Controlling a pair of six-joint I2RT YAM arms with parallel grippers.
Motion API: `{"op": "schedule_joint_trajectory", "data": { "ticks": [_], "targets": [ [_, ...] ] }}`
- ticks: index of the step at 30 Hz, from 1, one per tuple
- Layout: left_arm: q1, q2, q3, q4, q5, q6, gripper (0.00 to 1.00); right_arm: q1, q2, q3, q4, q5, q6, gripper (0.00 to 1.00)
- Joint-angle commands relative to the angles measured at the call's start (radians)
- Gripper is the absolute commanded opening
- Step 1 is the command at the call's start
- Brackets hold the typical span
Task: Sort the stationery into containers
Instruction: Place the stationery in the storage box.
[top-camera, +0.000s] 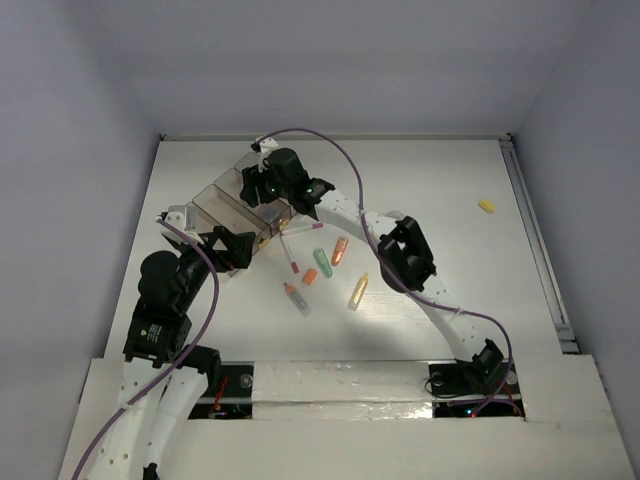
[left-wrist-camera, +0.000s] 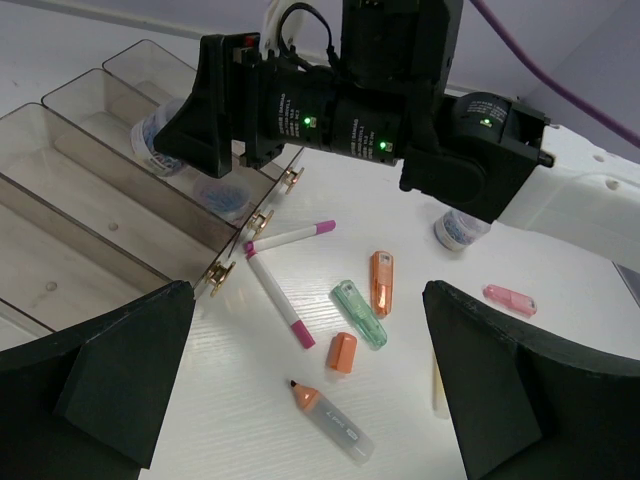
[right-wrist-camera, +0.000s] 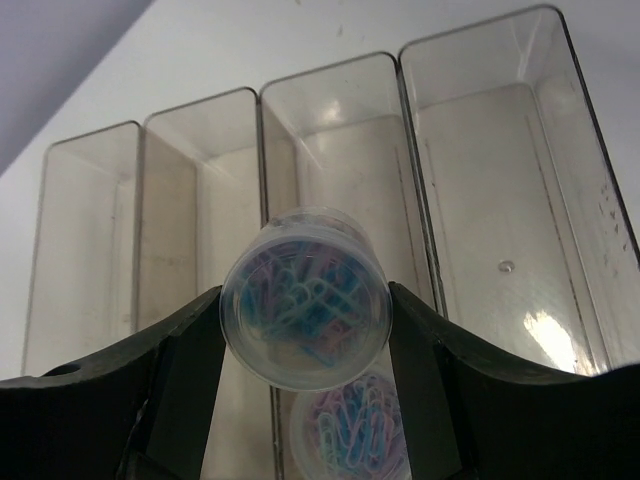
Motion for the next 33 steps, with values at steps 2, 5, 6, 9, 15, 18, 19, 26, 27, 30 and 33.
{"op": "schedule_joint_trajectory", "data": {
  "ticks": [2, 5, 6, 9, 15, 18, 19, 26, 27, 30, 33],
  "targets": [
    [-0.002, -0.004, 0.037, 0.021, 0.0, -0.003, 0.99, 0.003, 0.0, 0.054, 0.019, 0.08, -0.022, 0.49],
    [-0.002, -0.003, 0.035, 0.021, 0.0, -0.003, 0.99, 0.003, -0.005, 0.042, 0.022, 0.095, -0.032, 0.49],
    [-0.002, -0.003, 0.037, 0.021, 0.001, -0.005, 0.99, 0.003, -0.006, 0.034, 0.023, 0.098, -0.035, 0.49],
    [-0.002, -0.003, 0.035, 0.021, 0.0, -0.003, 0.99, 0.003, -0.006, 0.025, 0.023, 0.104, -0.036, 0.51],
    [-0.002, -0.003, 0.035, 0.021, -0.002, -0.007, 0.99, 0.003, -0.003, 0.011, 0.023, 0.104, -0.036, 0.56],
    [-0.002, -0.003, 0.037, 0.021, 0.0, -0.005, 0.99, 0.003, -0.003, 0.01, 0.025, 0.104, -0.036, 0.59],
    [-0.002, -0.003, 0.035, 0.021, -0.002, -0.007, 0.99, 0.003, -0.002, 0.01, 0.025, 0.104, -0.036, 0.59],
    [-0.002, -0.006, 0.037, 0.019, -0.002, -0.005, 0.99, 0.003, -0.015, 0.004, 0.029, 0.104, -0.036, 0.72],
    [-0.002, -0.006, 0.037, 0.019, -0.002, -0.005, 0.99, 0.012, -0.021, -0.003, 0.034, 0.104, -0.032, 0.72],
    [-0.002, -0.006, 0.037, 0.021, -0.002, -0.005, 0.99, 0.013, -0.041, -0.032, 0.054, 0.104, -0.025, 0.74],
    [-0.002, -0.007, 0.039, 0.02, -0.004, -0.005, 0.99, 0.013, -0.054, -0.044, 0.055, 0.104, -0.025, 0.76]
  ]
}}
